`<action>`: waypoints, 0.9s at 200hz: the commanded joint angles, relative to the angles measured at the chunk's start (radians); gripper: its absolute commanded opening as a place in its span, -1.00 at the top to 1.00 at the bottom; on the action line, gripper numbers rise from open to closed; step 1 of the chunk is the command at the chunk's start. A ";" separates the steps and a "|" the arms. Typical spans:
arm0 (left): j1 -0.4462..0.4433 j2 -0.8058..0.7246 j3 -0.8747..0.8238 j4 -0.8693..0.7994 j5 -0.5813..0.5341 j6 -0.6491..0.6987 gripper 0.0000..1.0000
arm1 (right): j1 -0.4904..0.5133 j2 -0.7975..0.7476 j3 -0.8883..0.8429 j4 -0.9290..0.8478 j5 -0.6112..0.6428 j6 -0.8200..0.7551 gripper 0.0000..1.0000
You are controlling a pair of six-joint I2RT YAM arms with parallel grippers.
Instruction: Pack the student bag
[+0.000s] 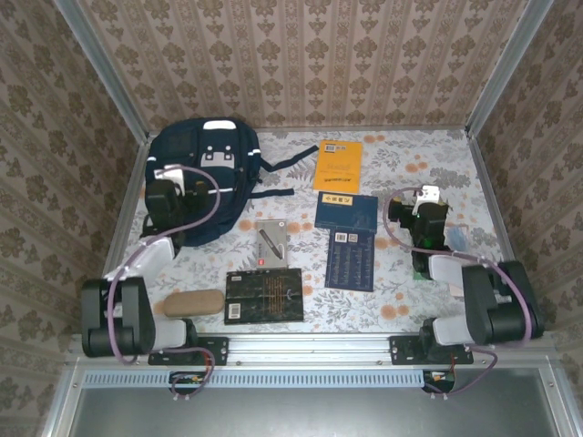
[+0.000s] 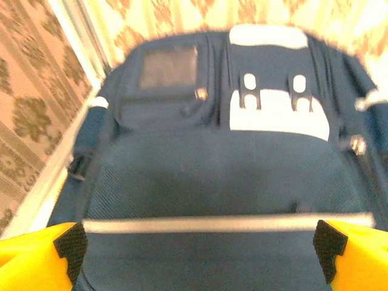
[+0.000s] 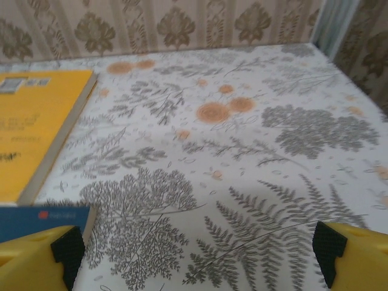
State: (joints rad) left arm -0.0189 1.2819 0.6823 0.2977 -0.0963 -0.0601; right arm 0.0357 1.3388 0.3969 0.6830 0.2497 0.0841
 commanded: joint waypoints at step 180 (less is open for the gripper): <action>-0.258 0.885 1.133 -0.718 0.127 -0.237 -0.29 | 0.204 -0.272 0.552 -0.910 -0.030 0.393 -0.99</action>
State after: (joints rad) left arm -0.2752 2.0521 1.6688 -0.3290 0.0036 -0.3065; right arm 0.2157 1.1023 0.9192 -0.1432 0.2050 0.4900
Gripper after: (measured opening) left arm 0.665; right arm 0.996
